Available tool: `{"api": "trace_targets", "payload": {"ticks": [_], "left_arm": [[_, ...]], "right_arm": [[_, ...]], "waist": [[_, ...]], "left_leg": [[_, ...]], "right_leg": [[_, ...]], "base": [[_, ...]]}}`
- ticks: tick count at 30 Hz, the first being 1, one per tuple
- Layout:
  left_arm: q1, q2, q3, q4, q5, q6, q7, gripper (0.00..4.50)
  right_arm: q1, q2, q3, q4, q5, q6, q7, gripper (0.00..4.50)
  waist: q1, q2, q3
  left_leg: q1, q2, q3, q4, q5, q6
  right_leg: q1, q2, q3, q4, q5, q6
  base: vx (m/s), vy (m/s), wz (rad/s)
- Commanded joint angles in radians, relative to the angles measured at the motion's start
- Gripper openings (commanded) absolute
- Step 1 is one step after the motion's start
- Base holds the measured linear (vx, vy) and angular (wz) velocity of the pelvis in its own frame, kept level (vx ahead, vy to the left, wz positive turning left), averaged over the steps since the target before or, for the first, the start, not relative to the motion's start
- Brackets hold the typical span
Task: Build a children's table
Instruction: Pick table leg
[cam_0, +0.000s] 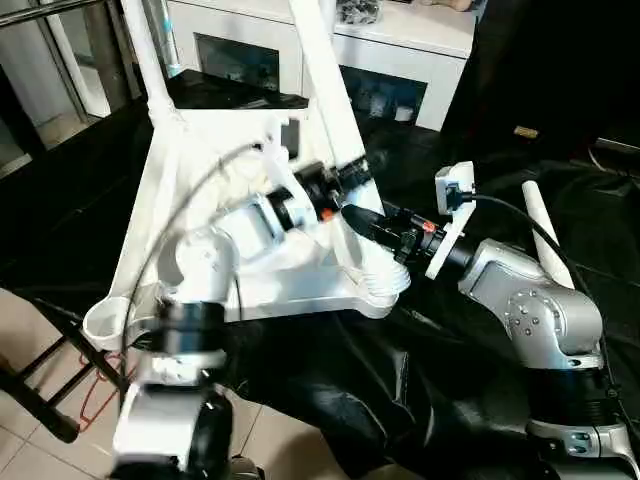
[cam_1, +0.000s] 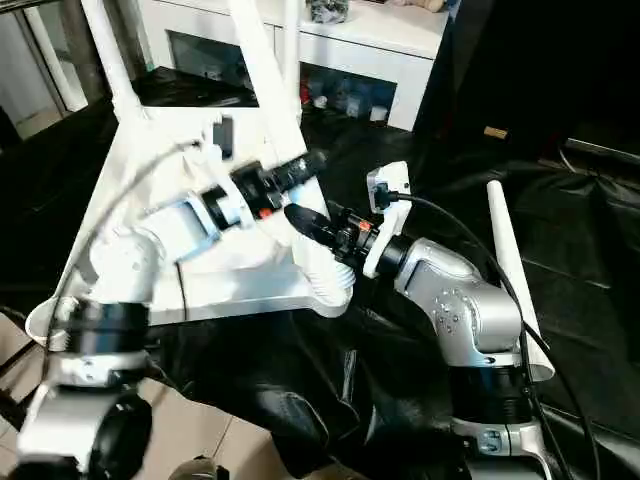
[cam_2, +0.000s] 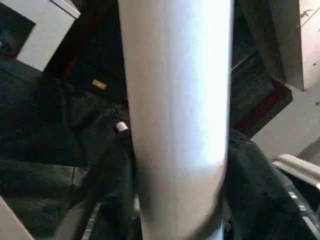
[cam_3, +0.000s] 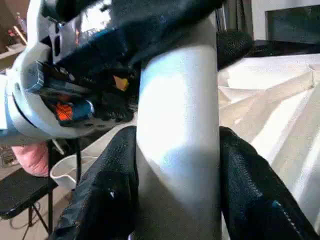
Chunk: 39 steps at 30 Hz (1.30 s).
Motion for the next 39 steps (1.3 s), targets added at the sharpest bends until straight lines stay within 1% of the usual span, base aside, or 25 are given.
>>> {"api": "trace_targets", "payload": {"ticks": [1,2,3,4,7,8,9,10,11,13,15,16,18,19,20,21,22,23,24,25,27,31,34,39], "left_arm": [[-0.029,0.015,-0.014,0.005,0.006,0.022,-0.014,2.07],[-0.034,0.025,-0.020,0.009,0.009,0.021,-0.025,1.99],[-0.039,0.034,-0.026,0.014,0.011,0.020,-0.036,1.97],[-0.044,0.045,-0.034,0.018,0.013,0.013,-0.059,1.95],[-0.059,0.078,-0.054,0.023,0.008,0.014,-0.129,1.90],[-0.059,0.079,-0.054,0.023,0.007,0.014,-0.132,1.89],[-0.063,0.086,-0.061,0.024,0.010,0.015,-0.145,1.89],[-0.064,0.087,-0.065,0.027,0.011,0.009,-0.158,1.88],[-0.065,0.091,-0.071,0.030,0.015,-0.002,-0.176,1.88],[-0.067,0.101,-0.086,0.032,0.022,-0.020,-0.211,1.88],[-0.068,0.123,-0.115,0.032,0.030,-0.041,-0.271,1.88],[-0.068,0.131,-0.125,0.030,0.032,-0.042,-0.290,1.88],[-0.064,0.146,-0.148,0.018,0.034,-0.047,-0.332,1.88],[-0.058,0.170,-0.180,-0.002,0.038,-0.047,-0.393,1.88],[-0.057,0.180,-0.194,-0.010,0.041,-0.047,-0.419,1.88],[-0.057,0.187,-0.203,-0.015,0.042,-0.043,-0.436,1.88],[-0.057,0.190,-0.208,-0.017,0.042,-0.041,-0.445,1.88],[-0.057,0.190,-0.208,-0.017,0.042,-0.041,-0.445,1.88],[-0.060,0.199,-0.221,-0.015,0.048,-0.051,-0.470,1.88],[-0.063,0.204,-0.230,-0.011,0.053,-0.056,-0.486,1.88],[-0.067,0.211,-0.239,-0.006,0.056,-0.060,-0.505,1.88],[-0.069,0.224,-0.254,-0.008,0.053,-0.064,-0.541,1.88],[-0.070,0.224,-0.254,-0.007,0.055,-0.064,-0.552,1.88],[-0.073,0.223,-0.258,-0.002,0.056,-0.065,-0.565,1.88]], "right_arm": [[-0.028,-0.007,0.008,0.007,-0.009,-0.025,-0.013,1.86],[-0.032,-0.007,0.009,0.013,-0.008,-0.025,-0.012,1.86],[-0.035,-0.007,0.007,0.018,0.001,-0.015,-0.008,2.42],[-0.040,-0.008,0.006,0.021,0.009,-0.006,-0.002,2.56],[-0.056,-0.024,0.010,0.031,0.015,0.009,0.020,2.62],[-0.057,-0.025,0.010,0.032,0.014,0.008,0.020,2.81],[-0.063,-0.032,0.012,0.038,0.009,0.007,0.024,2.94],[-0.066,-0.036,0.012,0.042,0.009,0.007,0.027,3.03],[-0.069,-0.041,0.014,0.044,0.009,0.008,0.033,3.12],[-0.073,-0.052,0.020,0.049,0.008,0.009,0.041,3.37],[-0.084,-0.073,0.033,0.059,0.005,0.022,0.055,3.49],[-0.088,-0.081,0.036,0.063,0.008,0.032,0.063,3.50],[-0.095,-0.098,0.043,0.069,0.019,0.063,0.083,3.51],[-0.106,-0.127,0.057,0.074,0.034,0.114,0.118,3.51],[-0.111,-0.141,0.065,0.076,0.042,0.140,0.134,3.51],[-0.115,-0.154,0.076,0.077,0.044,0.151,0.153,3.51],[-0.117,-0.161,0.083,0.077,0.044,0.156,0.164,3.51],[-0.117,-0.161,0.083,0.077,0.044,0.156,0.164,3.51],[-0.121,-0.184,0.108,0.074,0.049,0.172,0.199,3.51],[-0.121,-0.196,0.123,0.068,0.052,0.181,0.219,3.51],[-0.120,-0.208,0.140,0.062,0.055,0.190,0.242,3.51],[-0.121,-0.227,0.170,0.055,0.063,0.217,0.276,3.51],[-0.116,-0.236,0.186,0.053,0.062,0.226,0.288,3.51],[-0.110,-0.244,0.203,0.053,0.052,0.221,0.298,3.51]], "waist": [[0.002,-0.009,-0.079],[0.002,-0.009,-0.079],[0.001,-0.009,-0.079],[0.002,-0.009,-0.079],[0.002,-0.008,-0.079],[0.002,-0.008,-0.079],[0.001,-0.007,-0.078],[0.002,-0.008,-0.079],[0.001,-0.004,-0.079],[0.003,-0.006,-0.080],[0.001,-0.005,-0.079],[0.001,-0.008,-0.080],[0.001,-0.007,-0.080],[0.001,-0.007,-0.079],[0.002,-0.006,-0.080],[0.002,-0.006,-0.081],[0.002,-0.006,-0.080],[0.002,-0.008,-0.081],[0.002,-0.009,-0.080],[0.003,-0.008,-0.080],[0.004,-0.011,-0.080],[0.005,-0.011,-0.081],[0.005,-0.010,-0.081],[0.005,-0.010,-0.081]], "left_leg": [[0.004,0.012,-0.001,-0.056,-0.100,-0.003],[0.004,0.012,-0.001,-0.056,-0.100,-0.003],[0.005,0.011,0.000,-0.057,-0.101,-0.002],[0.005,0.011,0.000,-0.057,-0.101,-0.002],[0.007,0.012,-0.001,-0.058,-0.102,-0.004],[0.007,0.013,0.000,-0.058,-0.102,-0.005],[0.006,0.013,0.000,-0.057,-0.100,-0.006],[0.007,0.013,0.000,-0.057,-0.099,-0.006],[0.007,0.013,0.001,-0.057,-0.101,-0.007],[0.006,0.013,0.000,-0.057,-0.101,-0.009],[0.007,0.013,0.000,-0.058,-0.102,-0.009],[0.006,0.013,-0.001,-0.058,-0.100,-0.010],[0.008,0.012,-0.001,-0.059,-0.101,-0.007],[0.007,0.014,0.001,-0.058,-0.102,-0.007],[0.008,0.013,0.000,-0.059,-0.097,-0.003],[0.007,0.014,0.000,-0.058,-0.094,-0.004],[0.008,0.015,0.000,-0.058,-0.094,-0.004],[0.007,0.015,0.001,-0.057,-0.093,-0.006],[0.005,0.014,0.001,-0.056,-0.094,-0.005],[0.006,0.014,0.001,-0.056,-0.094,-0.006],[0.006,0.014,0.002,-0.056,-0.096,-0.005],[0.007,0.015,0.001,-0.055,-0.094,-0.006],[0.006,0.015,0.001,-0.055,-0.096,-0.008],[0.005,0.015,0.001,-0.054,-0.094,-0.010]], "right_leg": [[0.062,-0.072,0.046,-0.077,-0.147,-0.113],[0.062,-0.072,0.046,-0.077,-0.147,-0.113],[0.062,-0.071,0.046,-0.077,-0.152,-0.114],[0.062,-0.071,0.047,-0.077,-0.151,-0.114],[0.061,-0.072,0.046,-0.076,-0.157,-0.113],[0.061,-0.072,0.047,-0.075,-0.152,-0.116],[0.062,-0.072,0.047,-0.074,-0.136,-0.122],[0.061,-0.072,0.047,-0.074,-0.134,-0.124],[0.061,-0.072,0.047,-0.075,-0.130,-0.127],[0.064,-0.072,0.048,-0.073,-0.124,-0.130],[0.064,-0.072,0.047,-0.074,-0.131,-0.126],[0.065,-0.072,0.047,-0.074,-0.130,-0.126],[0.065,-0.072,0.047,-0.073,-0.134,-0.130],[0.064,-0.072,0.048,-0.073,-0.131,-0.131],[0.066,-0.071,0.047,-0.071,-0.126,-0.135],[0.066,-0.072,0.048,-0.070,-0.113,-0.139],[0.065,-0.072,0.048,-0.069,-0.111,-0.141],[0.066,-0.073,0.048,-0.068,-0.104,-0.147],[0.067,-0.074,0.047,-0.069,-0.108,-0.149],[0.067,-0.074,0.047,-0.070,-0.112,-0.149],[0.065,-0.074,0.048,-0.070,-0.123,-0.145],[0.065,-0.074,0.048,-0.069,-0.126,-0.148],[0.065,-0.075,0.047,-0.069,-0.126,-0.152],[0.066,-0.074,0.047,-0.068,-0.115,-0.157]], "base": [[0.000,0.000,0.00],[0.000,0.000,0.00],[0.000,0.000,0.00],[0.000,0.000,0.00],[0.000,0.000,0.00],[0.000,0.000,0.00],[0.000,0.000,0.00],[0.000,0.000,0.00],[0.000,0.000,0.00],[0.000,0.000,0.00],[0.000,0.000,0.00],[0.000,0.000,0.00],[0.000,0.000,0.00],[0.000,0.000,0.00],[0.000,0.000,0.00],[0.000,0.000,0.00],[0.000,0.000,0.00],[0.000,0.000,0.00],[0.000,0.000,0.00],[0.000,0.000,0.00],[0.000,0.000,0.00],[0.000,0.000,0.00],[0.000,0.000,0.00],[0.000,0.000,0.00]]}}
